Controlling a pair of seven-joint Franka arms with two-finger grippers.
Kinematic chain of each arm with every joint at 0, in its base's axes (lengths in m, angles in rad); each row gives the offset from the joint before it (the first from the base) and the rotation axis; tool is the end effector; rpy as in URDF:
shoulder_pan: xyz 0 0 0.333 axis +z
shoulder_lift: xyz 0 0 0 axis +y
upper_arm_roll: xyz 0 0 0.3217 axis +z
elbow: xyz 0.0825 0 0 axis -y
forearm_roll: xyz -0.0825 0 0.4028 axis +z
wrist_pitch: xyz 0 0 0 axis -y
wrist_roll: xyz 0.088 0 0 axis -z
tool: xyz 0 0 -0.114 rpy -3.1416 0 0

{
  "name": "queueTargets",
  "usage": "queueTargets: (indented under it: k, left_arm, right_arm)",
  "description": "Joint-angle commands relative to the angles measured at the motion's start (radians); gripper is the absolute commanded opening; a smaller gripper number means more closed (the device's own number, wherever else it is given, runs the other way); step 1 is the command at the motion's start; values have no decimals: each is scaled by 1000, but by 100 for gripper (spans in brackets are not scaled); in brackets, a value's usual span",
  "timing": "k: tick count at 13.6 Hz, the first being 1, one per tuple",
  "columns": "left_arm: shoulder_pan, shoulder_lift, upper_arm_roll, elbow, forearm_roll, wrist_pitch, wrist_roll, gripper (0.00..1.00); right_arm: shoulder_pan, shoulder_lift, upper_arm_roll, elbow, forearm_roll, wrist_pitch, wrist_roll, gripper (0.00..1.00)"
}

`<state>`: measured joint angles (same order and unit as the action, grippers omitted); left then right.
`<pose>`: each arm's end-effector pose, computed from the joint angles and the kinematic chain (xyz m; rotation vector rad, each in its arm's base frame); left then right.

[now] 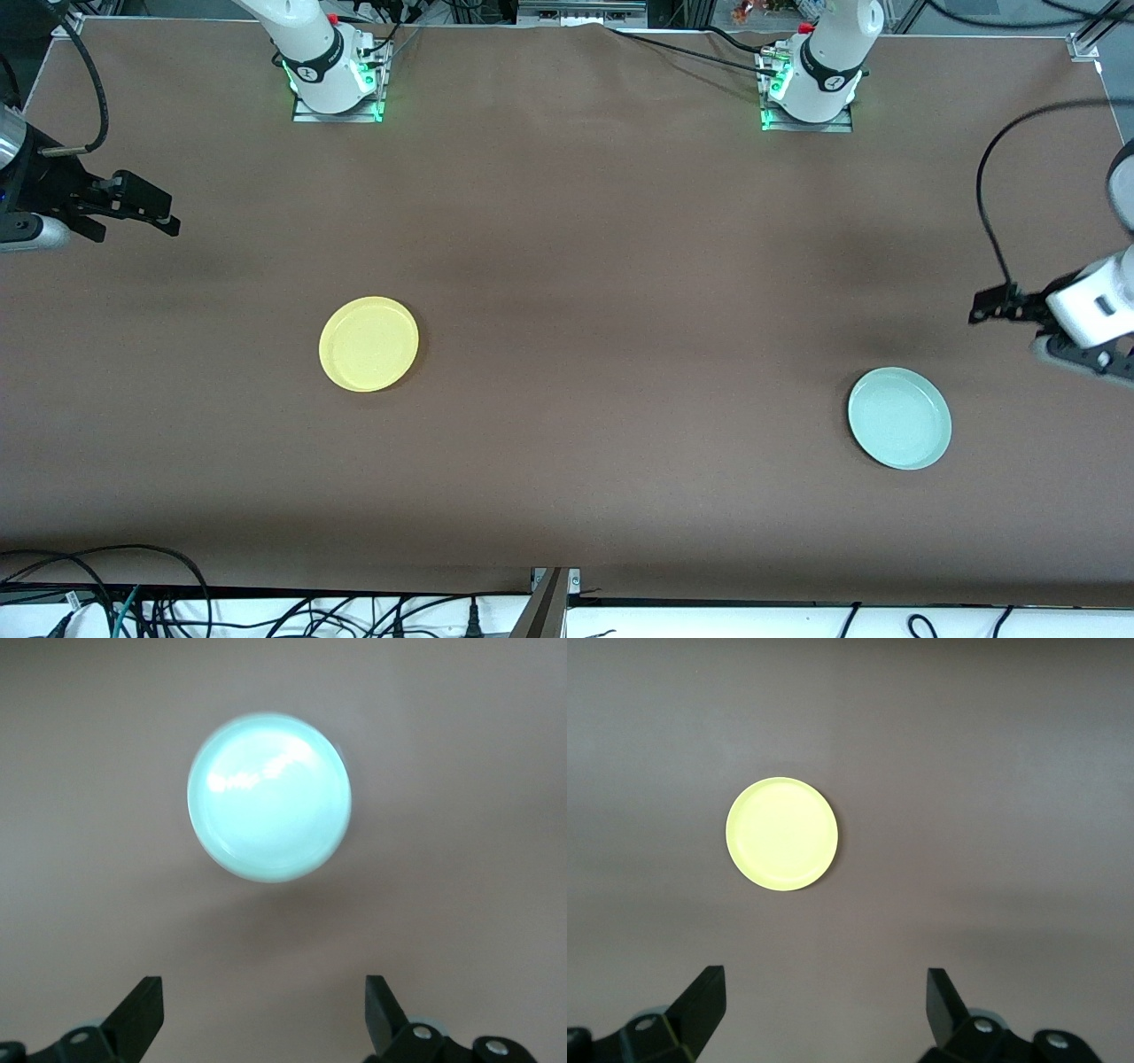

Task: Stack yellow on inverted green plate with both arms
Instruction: 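Move the left gripper down toward the rim of the green plate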

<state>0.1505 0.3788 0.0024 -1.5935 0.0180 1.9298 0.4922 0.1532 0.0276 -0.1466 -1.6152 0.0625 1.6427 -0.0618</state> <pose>0.6736 0.1050 0.4023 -3.0907 0.5403 0.0720 0.5869 0.0117 0.5920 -3.0817 -0.0986 -0.0028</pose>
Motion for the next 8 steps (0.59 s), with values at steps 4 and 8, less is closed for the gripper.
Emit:
queueTargets:
  k: [4, 8]
  left_arm:
    - [20, 305, -9, 67, 36, 369, 179, 100]
    - [63, 471, -15, 182, 20, 460, 376, 100]
  right_arm:
    - [5, -31, 18, -34, -15, -47, -18, 100]
    - [5, -52, 74, -32, -70, -110, -9, 100]
